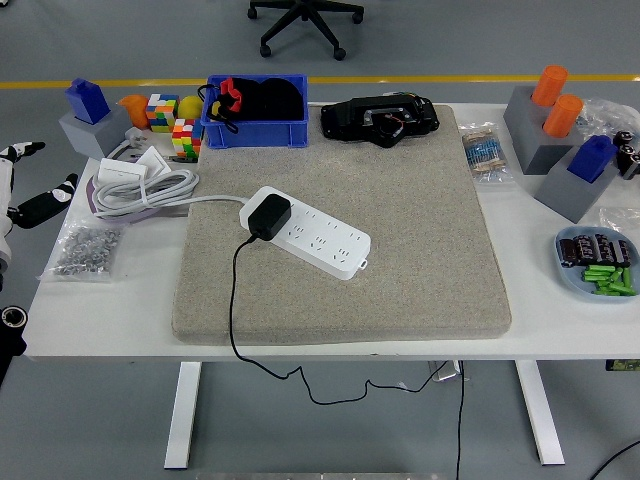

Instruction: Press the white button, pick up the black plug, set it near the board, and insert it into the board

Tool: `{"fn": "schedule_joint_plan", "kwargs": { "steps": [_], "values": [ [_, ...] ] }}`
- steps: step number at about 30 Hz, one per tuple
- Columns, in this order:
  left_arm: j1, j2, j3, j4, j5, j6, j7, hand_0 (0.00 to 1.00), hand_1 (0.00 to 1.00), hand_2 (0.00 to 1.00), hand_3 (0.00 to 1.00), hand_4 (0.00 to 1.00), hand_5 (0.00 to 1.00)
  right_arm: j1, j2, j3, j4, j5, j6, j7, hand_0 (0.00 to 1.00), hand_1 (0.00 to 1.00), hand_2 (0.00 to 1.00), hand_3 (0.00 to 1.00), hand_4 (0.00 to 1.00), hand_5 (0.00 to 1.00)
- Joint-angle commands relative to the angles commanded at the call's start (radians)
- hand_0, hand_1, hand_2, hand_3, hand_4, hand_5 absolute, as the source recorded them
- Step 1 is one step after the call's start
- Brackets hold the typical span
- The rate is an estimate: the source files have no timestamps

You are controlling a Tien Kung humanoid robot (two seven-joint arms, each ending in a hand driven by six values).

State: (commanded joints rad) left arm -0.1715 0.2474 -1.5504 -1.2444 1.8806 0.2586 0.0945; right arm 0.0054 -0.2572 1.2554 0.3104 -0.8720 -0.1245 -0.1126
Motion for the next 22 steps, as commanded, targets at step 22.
{"fn": "schedule_joint_plan", "kwargs": {
  "steps": [22],
  "values": [
    [0.006,-0.012,-0.004,-0.001,-0.003,0.000,-0.005,0.935,0.917,0.859,0.824,0.737,0.297,0.004,-0.006,0.018,-0.007,-0.008,0.000,0.000,0.590,0.499,0.515,0.529,0.654,0.341]
  ]
}}
